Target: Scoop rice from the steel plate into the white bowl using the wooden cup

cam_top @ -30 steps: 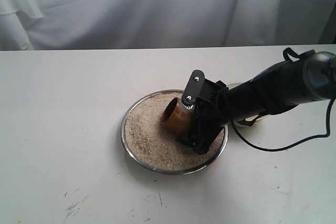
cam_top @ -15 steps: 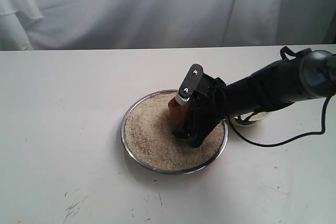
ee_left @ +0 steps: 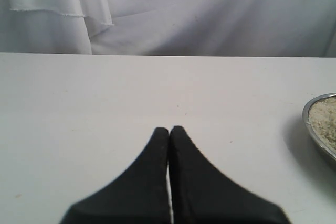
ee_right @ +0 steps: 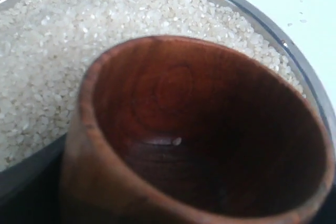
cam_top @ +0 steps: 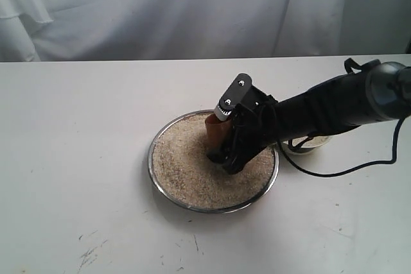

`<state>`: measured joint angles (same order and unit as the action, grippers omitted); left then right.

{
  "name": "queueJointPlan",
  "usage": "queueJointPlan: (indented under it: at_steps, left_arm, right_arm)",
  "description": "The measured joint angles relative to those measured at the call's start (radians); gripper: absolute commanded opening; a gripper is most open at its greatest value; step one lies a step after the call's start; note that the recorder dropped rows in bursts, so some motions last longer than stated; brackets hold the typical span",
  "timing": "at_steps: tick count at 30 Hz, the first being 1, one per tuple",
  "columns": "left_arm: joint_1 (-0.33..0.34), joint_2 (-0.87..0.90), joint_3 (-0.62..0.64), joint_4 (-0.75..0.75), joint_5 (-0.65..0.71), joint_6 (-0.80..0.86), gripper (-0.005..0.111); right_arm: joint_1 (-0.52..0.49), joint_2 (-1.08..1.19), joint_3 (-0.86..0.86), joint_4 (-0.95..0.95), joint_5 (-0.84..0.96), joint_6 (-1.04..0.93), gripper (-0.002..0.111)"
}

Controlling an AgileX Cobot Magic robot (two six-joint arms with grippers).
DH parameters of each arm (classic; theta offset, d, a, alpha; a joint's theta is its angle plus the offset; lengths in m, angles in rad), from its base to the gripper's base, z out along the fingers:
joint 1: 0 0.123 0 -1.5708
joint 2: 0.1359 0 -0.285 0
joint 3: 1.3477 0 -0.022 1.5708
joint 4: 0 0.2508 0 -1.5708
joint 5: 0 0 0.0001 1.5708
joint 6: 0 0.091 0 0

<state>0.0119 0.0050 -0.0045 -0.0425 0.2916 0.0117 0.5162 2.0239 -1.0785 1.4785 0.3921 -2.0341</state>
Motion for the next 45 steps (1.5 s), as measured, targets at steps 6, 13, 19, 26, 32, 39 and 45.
queueJointPlan:
  at_steps: [6,13,19,26,32,39,45]
  left_arm:
    - [0.0,0.0,0.0,0.0,0.0,0.0,0.0]
    - [0.0,0.0,0.0,0.0,0.0,0.0,0.0]
    - [0.0,0.0,0.0,0.0,0.0,0.0,0.0]
    - [0.0,0.0,0.0,0.0,0.0,0.0,0.0]
    - [0.0,0.0,0.0,0.0,0.0,0.0,0.0]
    - [0.0,0.0,0.0,0.0,0.0,0.0,0.0]
    - [0.0,0.0,0.0,0.0,0.0,0.0,0.0]
  right_arm:
    - [0.0,-0.072,0.0,-0.023,-0.019,0.046,0.0]
    - [0.0,-0.155,0.0,-0.317,-0.011,0.352,0.0]
    - [0.0,-0.159,0.0,-0.466,0.053,0.401,0.0]
    - [0.0,-0.159,0.0,-0.526,0.036,0.408,0.0]
    - [0.0,-0.165,0.0,-0.614,0.023,0.408,0.0]
    - [0.0,-0.228,0.0,-0.722,-0.048,0.488,0.0]
    - [0.0,-0.239,0.0,-0.731,-0.039,0.535,0.0]
